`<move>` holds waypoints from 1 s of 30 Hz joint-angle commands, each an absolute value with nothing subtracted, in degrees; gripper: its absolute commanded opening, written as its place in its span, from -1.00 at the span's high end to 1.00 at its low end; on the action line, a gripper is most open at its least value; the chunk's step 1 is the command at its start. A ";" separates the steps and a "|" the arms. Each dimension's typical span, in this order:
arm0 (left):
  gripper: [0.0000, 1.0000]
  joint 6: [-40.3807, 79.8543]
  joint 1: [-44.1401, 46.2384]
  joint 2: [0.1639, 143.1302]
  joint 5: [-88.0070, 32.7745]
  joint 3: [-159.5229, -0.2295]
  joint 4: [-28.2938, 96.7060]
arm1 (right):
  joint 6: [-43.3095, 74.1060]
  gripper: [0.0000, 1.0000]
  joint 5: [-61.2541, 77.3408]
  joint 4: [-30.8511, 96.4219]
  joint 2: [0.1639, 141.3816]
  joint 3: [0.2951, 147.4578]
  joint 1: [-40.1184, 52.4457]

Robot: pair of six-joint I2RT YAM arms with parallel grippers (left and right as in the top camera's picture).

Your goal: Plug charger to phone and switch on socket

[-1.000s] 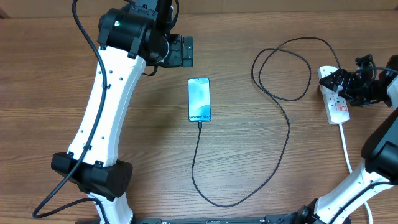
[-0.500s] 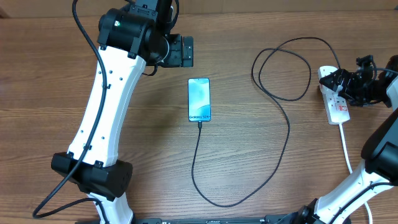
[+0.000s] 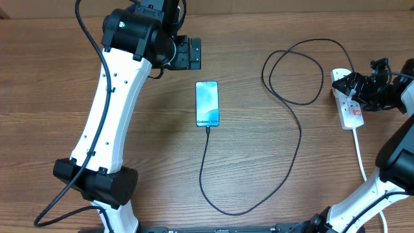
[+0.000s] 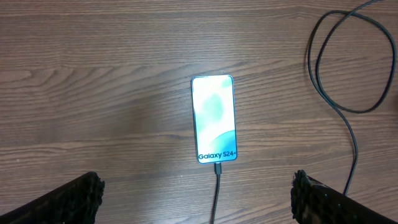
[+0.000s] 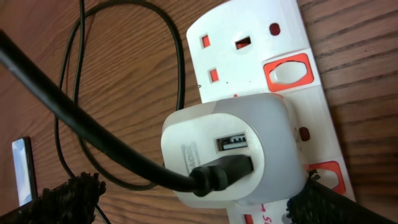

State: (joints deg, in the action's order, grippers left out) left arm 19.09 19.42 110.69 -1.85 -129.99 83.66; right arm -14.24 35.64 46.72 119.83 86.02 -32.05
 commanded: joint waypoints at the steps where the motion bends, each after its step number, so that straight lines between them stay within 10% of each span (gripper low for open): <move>1: -1.00 18.17 19.16 111.00 -1.28 -129.99 83.79 | -12.19 -1.00 36.29 45.54 123.52 81.78 -29.93; 30: -1.00 18.17 19.16 111.00 -1.28 -129.99 83.79 | -10.07 -1.00 36.49 48.51 123.50 87.26 -32.34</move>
State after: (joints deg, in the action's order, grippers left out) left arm 19.09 19.42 110.69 -1.85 -129.99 83.66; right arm -10.57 36.25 47.62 120.22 87.15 -32.40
